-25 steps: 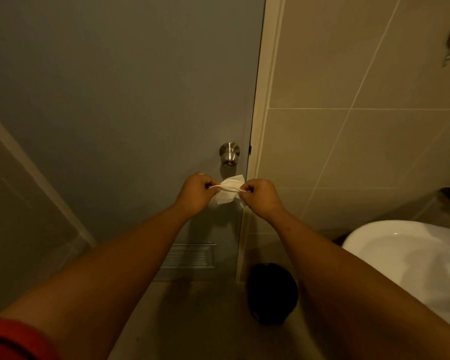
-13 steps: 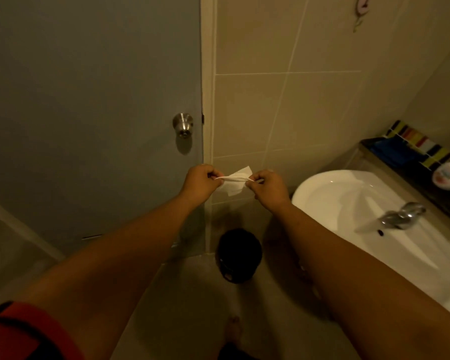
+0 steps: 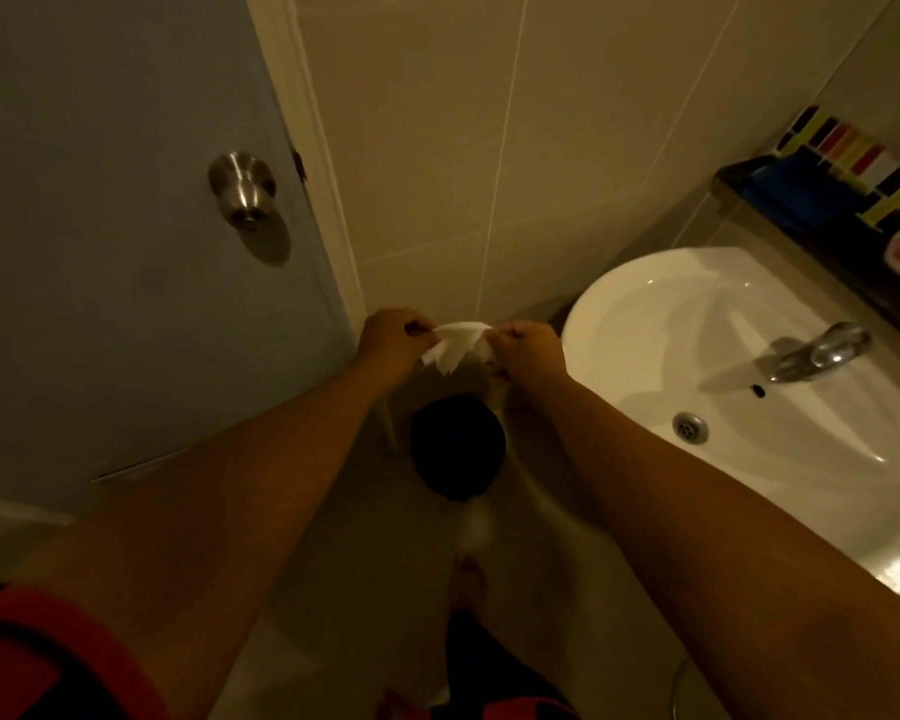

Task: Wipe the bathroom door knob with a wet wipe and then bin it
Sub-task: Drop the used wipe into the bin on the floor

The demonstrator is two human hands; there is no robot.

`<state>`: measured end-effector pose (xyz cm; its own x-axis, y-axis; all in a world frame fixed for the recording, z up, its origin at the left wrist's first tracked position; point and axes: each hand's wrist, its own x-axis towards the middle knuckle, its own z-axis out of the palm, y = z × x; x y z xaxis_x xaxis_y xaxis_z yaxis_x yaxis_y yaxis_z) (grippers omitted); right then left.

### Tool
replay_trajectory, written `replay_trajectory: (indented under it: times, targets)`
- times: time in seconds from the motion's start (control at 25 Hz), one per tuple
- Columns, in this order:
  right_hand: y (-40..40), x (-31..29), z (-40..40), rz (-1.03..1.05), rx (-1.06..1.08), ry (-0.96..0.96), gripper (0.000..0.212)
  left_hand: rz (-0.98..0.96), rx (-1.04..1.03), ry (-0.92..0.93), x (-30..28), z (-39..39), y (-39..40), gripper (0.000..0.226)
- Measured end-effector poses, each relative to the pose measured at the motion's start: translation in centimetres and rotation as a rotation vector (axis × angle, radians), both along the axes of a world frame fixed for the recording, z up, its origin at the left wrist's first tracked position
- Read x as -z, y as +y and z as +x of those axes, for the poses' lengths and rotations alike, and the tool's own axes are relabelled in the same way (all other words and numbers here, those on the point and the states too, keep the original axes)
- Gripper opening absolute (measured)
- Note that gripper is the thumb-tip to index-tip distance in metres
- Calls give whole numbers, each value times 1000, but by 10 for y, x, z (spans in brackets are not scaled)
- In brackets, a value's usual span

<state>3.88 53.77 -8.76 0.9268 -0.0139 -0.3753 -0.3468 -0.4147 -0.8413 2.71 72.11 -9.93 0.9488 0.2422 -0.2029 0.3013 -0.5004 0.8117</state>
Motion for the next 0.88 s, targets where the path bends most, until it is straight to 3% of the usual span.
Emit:
replay_trajectory:
  times: [0.24, 0.52, 0.72, 0.88]
  targets:
    - [10, 85, 53, -71, 31, 201, 21, -42, -44, 244, 88, 47, -3, 29]
    - [18, 221, 93, -231, 68, 369, 21, -115, -115, 472, 219, 67, -6, 22]
    - [27, 299, 102, -197, 91, 723, 38, -200, -177, 594, 294, 60, -13, 23]
    - [24, 345, 100, -195, 86, 632, 31, -217, -192, 652, 334, 66, -20, 25]
